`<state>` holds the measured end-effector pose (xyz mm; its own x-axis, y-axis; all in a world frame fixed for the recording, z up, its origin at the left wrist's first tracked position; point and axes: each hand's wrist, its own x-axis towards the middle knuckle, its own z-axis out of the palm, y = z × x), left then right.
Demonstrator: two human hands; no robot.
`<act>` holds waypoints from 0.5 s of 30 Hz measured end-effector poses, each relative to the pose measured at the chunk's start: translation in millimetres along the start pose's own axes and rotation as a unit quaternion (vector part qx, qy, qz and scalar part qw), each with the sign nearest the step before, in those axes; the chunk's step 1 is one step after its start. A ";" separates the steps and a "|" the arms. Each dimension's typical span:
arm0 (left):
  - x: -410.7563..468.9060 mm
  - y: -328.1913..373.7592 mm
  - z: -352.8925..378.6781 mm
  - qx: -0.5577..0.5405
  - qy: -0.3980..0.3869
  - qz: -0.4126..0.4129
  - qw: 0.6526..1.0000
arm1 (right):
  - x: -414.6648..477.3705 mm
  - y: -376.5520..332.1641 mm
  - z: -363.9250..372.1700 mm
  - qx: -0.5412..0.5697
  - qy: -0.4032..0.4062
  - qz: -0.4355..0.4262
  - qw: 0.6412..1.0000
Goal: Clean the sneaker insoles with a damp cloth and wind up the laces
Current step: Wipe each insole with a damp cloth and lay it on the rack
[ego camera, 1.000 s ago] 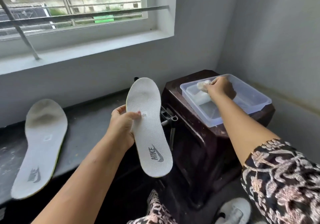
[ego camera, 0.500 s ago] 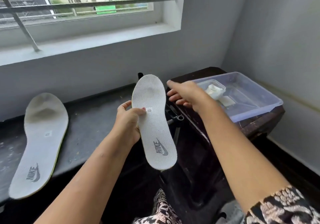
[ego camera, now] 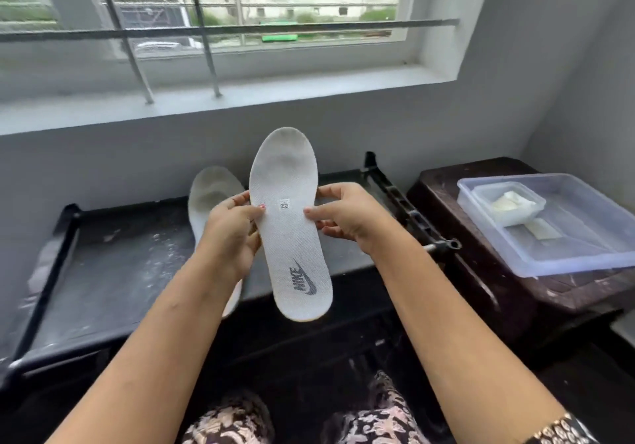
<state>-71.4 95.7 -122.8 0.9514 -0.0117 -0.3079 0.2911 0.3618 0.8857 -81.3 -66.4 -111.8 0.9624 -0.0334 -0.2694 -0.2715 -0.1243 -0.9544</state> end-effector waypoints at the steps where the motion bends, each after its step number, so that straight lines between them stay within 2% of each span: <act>1: -2.5 6.6 -18.0 -0.004 0.015 0.004 1.000 | 2.9 -2.8 17.8 0.001 -0.011 -0.004 1.000; 9: -10.1 36.5 -145.2 0.023 0.146 0.048 0.988 | 17.2 -10.4 151.2 -0.019 -0.066 -0.003 0.998; 15: -1.5 40.5 -181.0 0.031 0.198 0.046 0.979 | 36.2 -1.7 198.1 -0.099 -0.028 -0.032 0.994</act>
<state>-79.3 279.1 -149.4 0.8633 0.3852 -0.3261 0.2242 0.2862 0.9316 -46.3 129.0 -145.5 0.9745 0.0349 -0.2217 -0.1996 -0.3169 -0.9272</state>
